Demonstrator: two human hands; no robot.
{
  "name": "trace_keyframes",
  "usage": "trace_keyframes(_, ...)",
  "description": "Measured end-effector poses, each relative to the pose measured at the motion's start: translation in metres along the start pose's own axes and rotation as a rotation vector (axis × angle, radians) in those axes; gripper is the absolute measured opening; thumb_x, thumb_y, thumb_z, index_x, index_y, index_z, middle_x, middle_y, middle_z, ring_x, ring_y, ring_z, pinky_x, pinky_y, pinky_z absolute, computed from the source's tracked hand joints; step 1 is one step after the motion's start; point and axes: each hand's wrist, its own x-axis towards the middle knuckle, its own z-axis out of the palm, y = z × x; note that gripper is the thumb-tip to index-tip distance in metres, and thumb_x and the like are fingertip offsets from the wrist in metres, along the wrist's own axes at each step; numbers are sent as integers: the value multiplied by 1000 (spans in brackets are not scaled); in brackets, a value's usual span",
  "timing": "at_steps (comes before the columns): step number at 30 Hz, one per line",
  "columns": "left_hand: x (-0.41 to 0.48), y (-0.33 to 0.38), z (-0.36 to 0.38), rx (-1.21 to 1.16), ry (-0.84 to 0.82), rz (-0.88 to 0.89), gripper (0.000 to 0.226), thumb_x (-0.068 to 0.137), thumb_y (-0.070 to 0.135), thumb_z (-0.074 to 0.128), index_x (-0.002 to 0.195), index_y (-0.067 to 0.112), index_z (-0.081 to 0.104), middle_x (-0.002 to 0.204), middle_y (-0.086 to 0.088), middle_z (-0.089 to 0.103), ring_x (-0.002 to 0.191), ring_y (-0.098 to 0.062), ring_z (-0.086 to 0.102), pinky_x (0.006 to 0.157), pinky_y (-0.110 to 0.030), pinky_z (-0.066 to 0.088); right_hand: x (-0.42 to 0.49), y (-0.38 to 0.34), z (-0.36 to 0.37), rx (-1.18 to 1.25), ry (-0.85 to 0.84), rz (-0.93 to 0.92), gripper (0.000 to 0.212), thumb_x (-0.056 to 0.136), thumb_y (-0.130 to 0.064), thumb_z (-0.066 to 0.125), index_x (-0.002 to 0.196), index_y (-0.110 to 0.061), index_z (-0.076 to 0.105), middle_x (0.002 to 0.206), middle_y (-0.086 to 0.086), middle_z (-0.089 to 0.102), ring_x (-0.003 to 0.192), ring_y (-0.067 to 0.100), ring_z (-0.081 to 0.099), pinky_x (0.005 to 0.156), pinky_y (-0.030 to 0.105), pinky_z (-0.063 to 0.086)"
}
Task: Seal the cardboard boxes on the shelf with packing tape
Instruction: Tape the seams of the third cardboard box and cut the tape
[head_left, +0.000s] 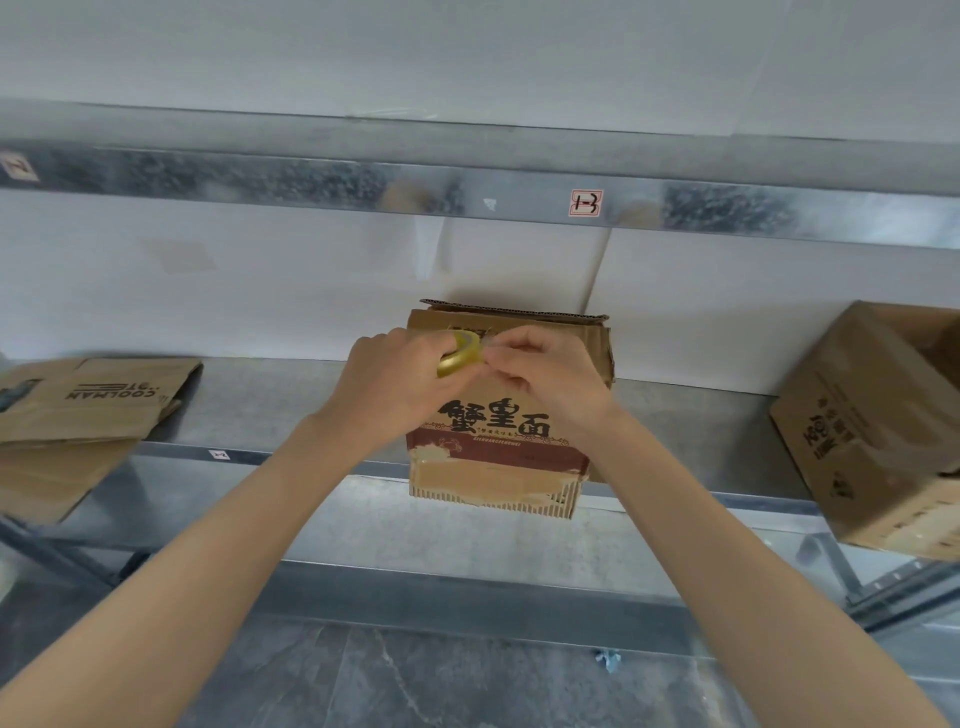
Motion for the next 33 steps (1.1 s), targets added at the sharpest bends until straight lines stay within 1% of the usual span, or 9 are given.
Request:
trace_keyframes(3, 5, 0, -4, 46, -37, -12, 68, 73, 80, 24, 74, 22, 60, 55, 13, 51, 47, -2, 45, 47, -22, 24, 3, -2, -8, -75, 9, -48, 12, 81, -4, 70, 76, -14, 67, 64, -10, 68, 59, -1, 60, 59, 12, 48)
trace_keyframes(8, 13, -1, -5, -81, -146, -24, 43, 85, 64, 45, 66, 25, 47, 55, 9, 52, 48, -6, 49, 49, -24, 27, 9, -9, -23, -8, 64, -95, 14, 84, 2, 65, 77, -9, 63, 71, 1, 68, 60, 3, 63, 59, 14, 49)
trace_keyframes(13, 10, -7, -5, -340, -255, -45, 24, 83, 51, 42, 76, 30, 49, 70, 6, 59, 60, -13, 55, 52, -24, 34, 13, -13, -46, -16, 76, -80, 12, 87, 1, 63, 78, -8, 60, 69, 5, 63, 56, 6, 62, 62, 20, 55)
trace_keyframes(16, 18, -11, -2, -203, -203, 30, 31, 88, 55, 46, 82, 25, 53, 71, 7, 59, 62, -11, 57, 51, -24, 34, 16, -7, -55, -33, 103, -40, 11, 90, -2, 61, 81, -8, 58, 72, 6, 63, 58, 8, 64, 63, 23, 58)
trace_keyframes(19, 27, -23, -2, -81, -136, -42, 43, 83, 64, 54, 70, 22, 55, 61, 6, 56, 58, -11, 54, 51, -25, 31, 24, -2, -74, -20, 168, -31, 5, 92, -3, 58, 87, -6, 57, 75, 8, 62, 62, 10, 66, 62, 25, 58)
trace_keyframes(21, 29, -29, -2, -43, -80, -116, 47, 76, 69, 48, 60, 25, 50, 55, 6, 53, 56, -9, 51, 51, -24, 29, 31, 2, -89, -2, 217, -44, 7, 92, -2, 57, 87, -6, 56, 73, 7, 61, 61, 10, 66, 58, 23, 56)
trace_keyframes(25, 38, -25, 4, -122, -15, -141, 42, 82, 57, 42, 56, 25, 40, 48, 7, 42, 50, -12, 42, 50, -27, 27, 47, 12, -104, 30, 207, -35, 12, 91, -3, 59, 82, -10, 55, 72, 4, 62, 72, 15, 66, 61, 27, 58)
trace_keyframes(30, 63, -15, 8, -72, 59, -168, 41, 85, 52, 37, 60, 20, 44, 53, 1, 48, 55, -15, 46, 52, -28, 29, 76, 24, -112, 119, 207, 12, 8, 91, -11, 61, 85, -10, 56, 103, 5, 56, 95, 18, 61, 69, 31, 59)
trace_keyframes(33, 76, -11, 9, -24, 90, -187, 43, 84, 51, 37, 62, 16, 48, 55, -1, 49, 58, -20, 47, 53, -30, 30, 90, 30, -116, 123, 195, 25, 4, 92, -11, 60, 91, -10, 56, 113, -1, 50, 98, 14, 57, 66, 27, 59)
